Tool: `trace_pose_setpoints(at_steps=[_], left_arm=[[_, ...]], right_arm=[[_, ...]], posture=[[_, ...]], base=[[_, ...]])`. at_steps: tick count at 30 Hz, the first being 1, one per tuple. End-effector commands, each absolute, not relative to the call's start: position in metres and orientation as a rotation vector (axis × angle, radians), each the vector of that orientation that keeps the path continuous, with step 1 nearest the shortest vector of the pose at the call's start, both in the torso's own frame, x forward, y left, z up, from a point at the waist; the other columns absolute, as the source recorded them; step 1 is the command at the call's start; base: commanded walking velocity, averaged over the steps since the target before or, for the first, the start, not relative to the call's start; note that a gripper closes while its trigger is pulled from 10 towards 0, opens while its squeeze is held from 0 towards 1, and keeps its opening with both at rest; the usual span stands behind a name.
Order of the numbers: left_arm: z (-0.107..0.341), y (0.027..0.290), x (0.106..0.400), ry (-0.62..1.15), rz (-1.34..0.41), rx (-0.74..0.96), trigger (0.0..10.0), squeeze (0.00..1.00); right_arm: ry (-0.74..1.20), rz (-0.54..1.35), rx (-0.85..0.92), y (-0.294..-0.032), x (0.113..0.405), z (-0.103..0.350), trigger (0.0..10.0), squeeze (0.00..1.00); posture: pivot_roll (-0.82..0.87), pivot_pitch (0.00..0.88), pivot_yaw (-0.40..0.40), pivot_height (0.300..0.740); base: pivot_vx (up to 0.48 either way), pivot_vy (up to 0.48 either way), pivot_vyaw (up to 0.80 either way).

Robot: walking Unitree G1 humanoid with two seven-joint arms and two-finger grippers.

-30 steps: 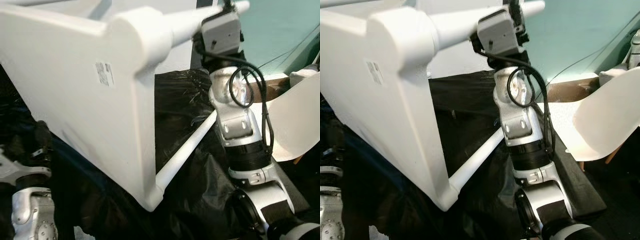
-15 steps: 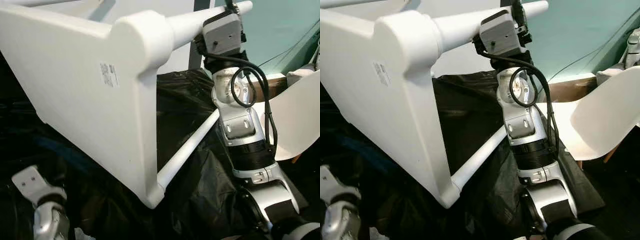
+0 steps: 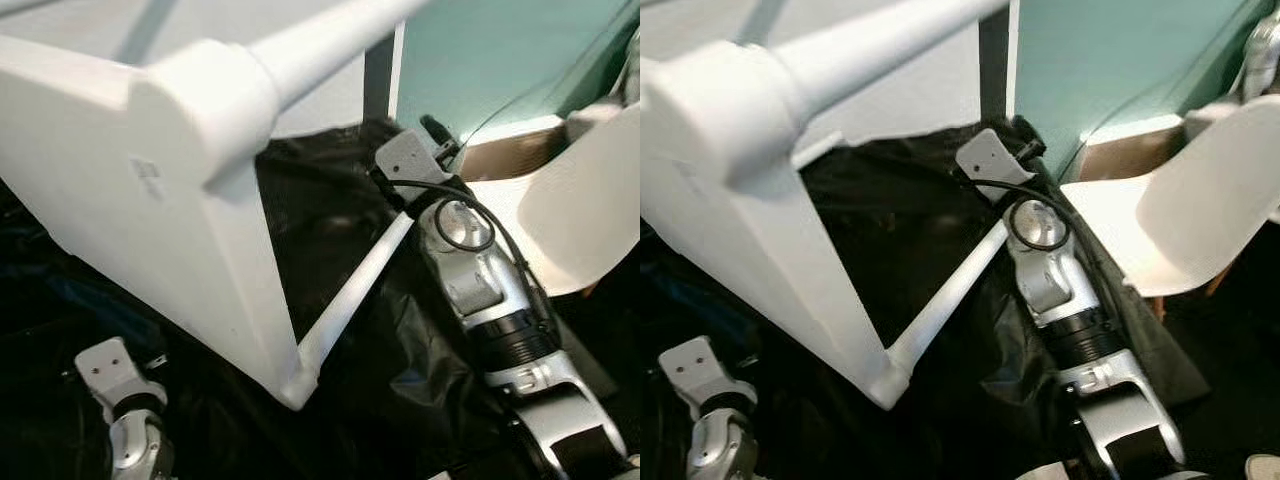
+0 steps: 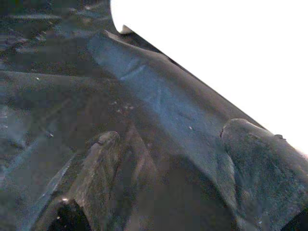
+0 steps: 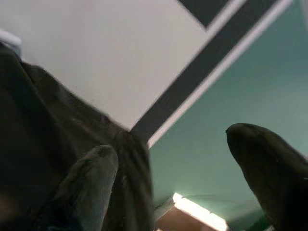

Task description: Building children table

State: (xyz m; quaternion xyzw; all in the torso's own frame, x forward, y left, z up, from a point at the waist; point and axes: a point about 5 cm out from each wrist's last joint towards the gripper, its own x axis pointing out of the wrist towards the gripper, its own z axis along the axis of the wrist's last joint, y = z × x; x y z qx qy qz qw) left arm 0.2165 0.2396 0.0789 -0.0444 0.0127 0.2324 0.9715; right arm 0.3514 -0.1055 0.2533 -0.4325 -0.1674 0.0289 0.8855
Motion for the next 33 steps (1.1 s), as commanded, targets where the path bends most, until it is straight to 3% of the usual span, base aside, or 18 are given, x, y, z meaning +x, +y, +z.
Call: trace_pose_setpoints(at_steps=[1, 9, 12, 13, 16, 19, 22, 33], left_arm=[[0.071, 0.237, 0.214, 0.054, 0.473, -0.070, 10.0, 0.00], [0.069, 0.227, 0.216, 0.039, 0.451, -0.053, 10.0, 0.00], [0.072, 0.226, 0.217, 0.009, 0.453, -0.047, 10.0, 0.00], [0.078, 0.227, 0.217, -0.036, 0.455, -0.045, 10.0, 0.00], [0.083, 0.227, 0.213, -0.076, 0.447, -0.036, 10.0, 0.00], [0.083, 0.225, 0.211, -0.080, 0.433, -0.026, 10.0, 0.00], [0.082, 0.214, 0.205, -0.087, 0.368, 0.017, 10.0, 0.00], [0.094, 0.193, 0.202, -0.170, 0.248, 0.083, 10.0, 0.00]], right_arm=[[-0.405, 0.086, -0.913, -0.096, 0.347, 0.263, 10.0, 0.00], [-0.330, 0.063, -0.886, -0.117, 0.342, 0.249, 10.0, 0.00], [-0.262, 0.057, -0.786, -0.124, 0.338, 0.233, 10.0, 0.00], [-0.242, 0.081, -0.631, -0.128, 0.327, 0.219, 10.0, 0.00], [-0.220, 0.096, -0.402, -0.134, 0.309, 0.201, 10.0, 0.00], [-0.186, 0.083, -0.314, -0.140, 0.300, 0.188, 10.0, 0.00], [-0.145, 0.106, -0.310, -0.144, 0.285, 0.162, 10.0, 0.00], [-0.156, 0.173, -0.286, -0.138, 0.277, 0.150, 10.0, 0.00]], posture=[[-0.04, 0.007, 0.069, 0.740], [-0.05, 0.004, 0.065, 0.740], [-0.06, 0.003, 0.066, 0.740], [-0.06, 0.000, 0.070, 0.740], [-0.06, 0.000, 0.074, 0.740], [-0.06, 0.000, 0.076, 0.740], [-0.06, 0.000, 0.080, 0.740], [-0.04, 0.000, 0.070, 0.740]], base=[[0.000, 0.000, 0.00], [0.000, 0.000, 0.00], [0.000, 0.000, 0.00], [0.000, 0.000, 0.00], [0.000, 0.000, 0.00], [0.000, 0.000, 0.00], [0.000, 0.000, 0.00], [0.000, 0.000, 0.00]])
